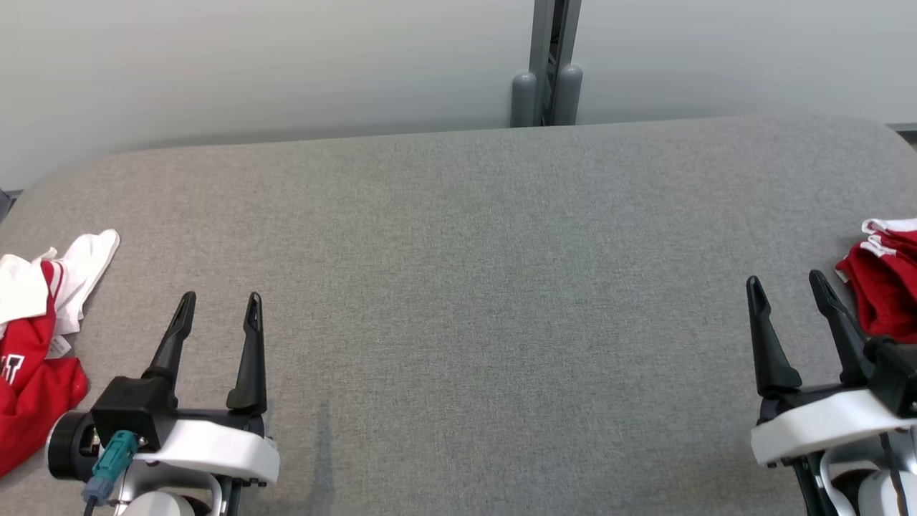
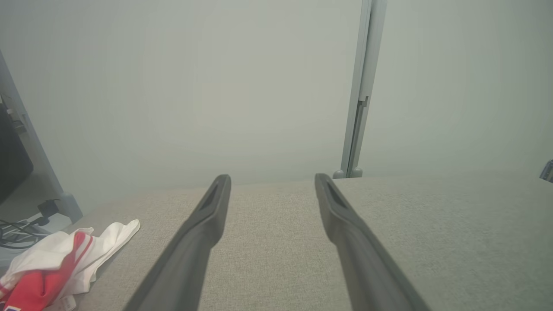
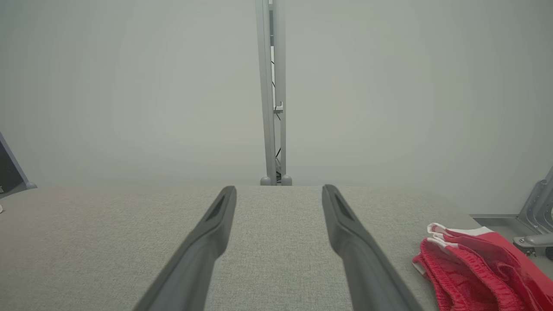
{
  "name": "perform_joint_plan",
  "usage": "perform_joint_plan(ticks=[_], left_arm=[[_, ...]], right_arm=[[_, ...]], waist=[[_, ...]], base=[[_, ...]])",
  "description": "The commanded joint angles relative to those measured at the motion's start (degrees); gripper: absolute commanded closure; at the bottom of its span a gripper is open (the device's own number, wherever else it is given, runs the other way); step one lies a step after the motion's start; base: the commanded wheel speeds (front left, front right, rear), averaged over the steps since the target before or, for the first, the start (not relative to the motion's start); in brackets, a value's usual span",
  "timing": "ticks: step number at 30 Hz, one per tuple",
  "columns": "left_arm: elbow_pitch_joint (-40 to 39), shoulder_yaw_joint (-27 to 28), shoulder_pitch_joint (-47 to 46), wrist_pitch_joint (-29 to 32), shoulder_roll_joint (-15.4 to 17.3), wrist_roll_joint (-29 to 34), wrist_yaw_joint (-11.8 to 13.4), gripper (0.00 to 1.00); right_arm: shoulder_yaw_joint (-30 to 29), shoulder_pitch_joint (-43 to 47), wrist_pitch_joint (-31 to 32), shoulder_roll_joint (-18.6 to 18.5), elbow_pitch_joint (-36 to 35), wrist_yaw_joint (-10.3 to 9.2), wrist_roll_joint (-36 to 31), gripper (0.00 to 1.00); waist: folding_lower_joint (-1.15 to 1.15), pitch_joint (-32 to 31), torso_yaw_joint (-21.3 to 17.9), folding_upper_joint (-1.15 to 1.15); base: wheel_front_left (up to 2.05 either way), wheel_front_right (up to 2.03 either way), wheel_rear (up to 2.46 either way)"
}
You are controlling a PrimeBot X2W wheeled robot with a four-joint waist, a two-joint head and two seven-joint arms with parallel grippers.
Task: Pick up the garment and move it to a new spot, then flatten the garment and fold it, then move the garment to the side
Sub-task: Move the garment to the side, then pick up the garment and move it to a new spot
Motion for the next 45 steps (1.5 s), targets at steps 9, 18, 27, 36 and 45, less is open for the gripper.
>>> perform_joint_plan(ticks=[9, 18, 27, 36, 45], left_arm=[[-0.3, -0.3, 3.6, 1.0, 1.1, -0.2, 1.1, 0.0], [-0.4, 0.5, 5.7, 0.9, 1.9, -1.1, 1.5, 0.0], [-0.3, 0.9, 5.7, 0.7, 2.1, -1.7, 2.0, 0.0], [-0.3, 0.7, 5.0, 0.7, 2.2, -1.9, 2.0, 0.0], [-0.5, 0.6, 4.0, 0.9, 2.4, -1.9, 1.8, 0.0]], right_arm=[[-1.8, 5.4, 2.2, -0.2, -2.9, -0.01, 0.2, 0.0], [-3.0, 9.2, 4.2, -0.2, -5.7, -0.01, -0.5, 0.0], [-2.9, 10.0, 5.2, -0.2, -7.4, -0.01, -0.9, 0.0], [-2.7, 9.7, 4.6, -0.2, -6.9, -0.01, 0.1, 0.0], [-2.8, 9.8, 4.1, -0.2, -7.0, -0.01, 0.9, 0.0]], waist=[[0.0, -3.9, 0.8, 0.0], [0.0, -5.4, 1.0, 0.0], [0.0, -5.2, 0.7, 0.0], [0.0, -4.8, 0.9, 0.0], [0.0, -4.2, 2.0, 0.0]], base=[[0.0, 0.0, 0.0], [0.0, 0.0, 0.0], [0.0, 0.0, 0.0], [0.0, 0.0, 0.0], [0.0, 0.0, 0.0]])
